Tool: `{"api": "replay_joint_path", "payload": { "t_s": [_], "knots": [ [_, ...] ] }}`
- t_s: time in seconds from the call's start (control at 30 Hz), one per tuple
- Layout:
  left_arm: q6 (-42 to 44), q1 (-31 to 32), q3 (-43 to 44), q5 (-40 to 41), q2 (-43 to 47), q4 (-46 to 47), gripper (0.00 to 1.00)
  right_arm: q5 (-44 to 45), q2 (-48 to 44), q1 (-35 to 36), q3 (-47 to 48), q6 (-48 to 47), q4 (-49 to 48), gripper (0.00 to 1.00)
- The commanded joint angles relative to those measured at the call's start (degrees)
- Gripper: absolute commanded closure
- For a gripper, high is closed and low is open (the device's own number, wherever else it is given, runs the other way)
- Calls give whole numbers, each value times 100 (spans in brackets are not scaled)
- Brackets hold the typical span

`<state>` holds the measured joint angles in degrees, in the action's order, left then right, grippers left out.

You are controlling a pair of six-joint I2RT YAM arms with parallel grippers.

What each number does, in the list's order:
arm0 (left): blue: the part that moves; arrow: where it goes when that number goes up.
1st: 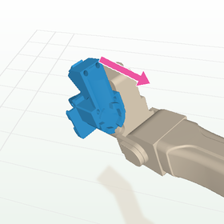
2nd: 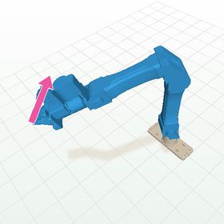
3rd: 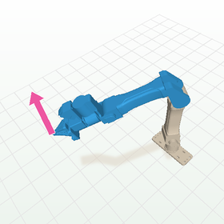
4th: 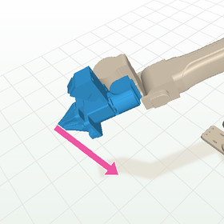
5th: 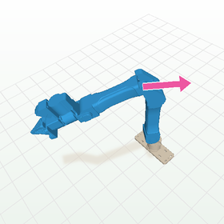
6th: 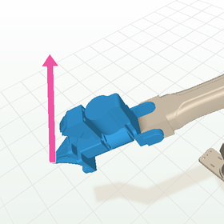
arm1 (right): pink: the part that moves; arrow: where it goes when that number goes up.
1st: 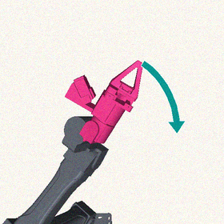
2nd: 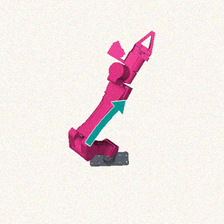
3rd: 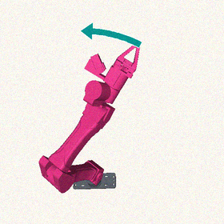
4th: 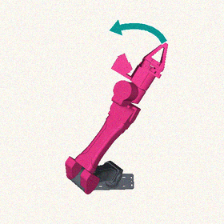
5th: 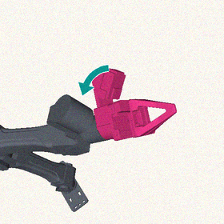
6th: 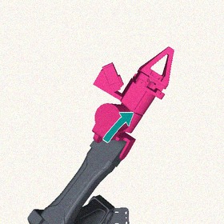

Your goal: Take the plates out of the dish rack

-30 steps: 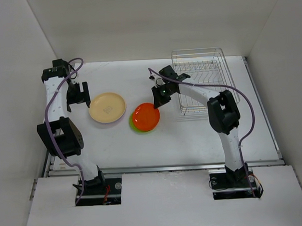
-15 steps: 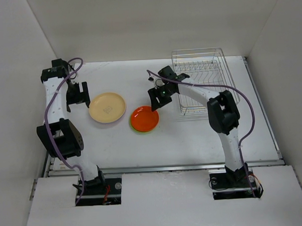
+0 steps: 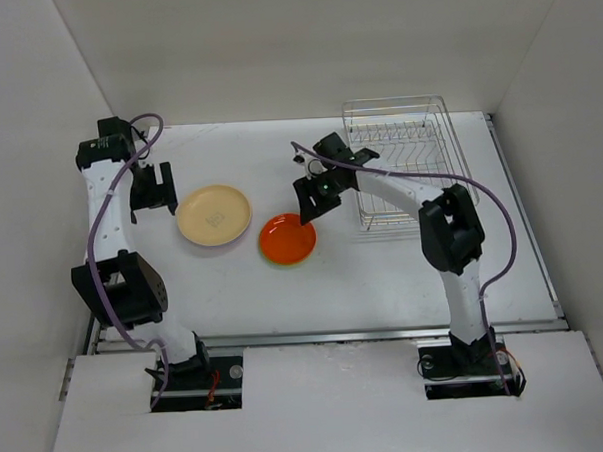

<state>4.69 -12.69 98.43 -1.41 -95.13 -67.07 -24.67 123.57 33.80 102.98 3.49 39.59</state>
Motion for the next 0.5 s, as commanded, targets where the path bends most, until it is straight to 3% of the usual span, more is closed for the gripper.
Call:
{"api": "replay_joint_path", "payload": {
  "t_s": [0.0,0.1,0.13,0.27,0.4,0.47],
  "knots": [
    [50,30,-52,237,521,-87,16,461,-1427,21,12,196,-312,39],
    [-204,30,-52,588,811,123,16,1917,-2264,21,12,512,-373,30],
    [-283,30,-52,876,890,124,16,2365,-2780,21,12,695,-313,19],
    [-723,30,-52,2000,1207,282,7,4650,-3900,21,-207,1083,47,5],
    [-943,30,-52,2933,1637,335,0,7345,-4954,21,-743,1583,645,0],
    [-1179,30,-52,3242,1822,457,0,7939,-5559,21,-1068,1795,1074,0]
  ]
}}
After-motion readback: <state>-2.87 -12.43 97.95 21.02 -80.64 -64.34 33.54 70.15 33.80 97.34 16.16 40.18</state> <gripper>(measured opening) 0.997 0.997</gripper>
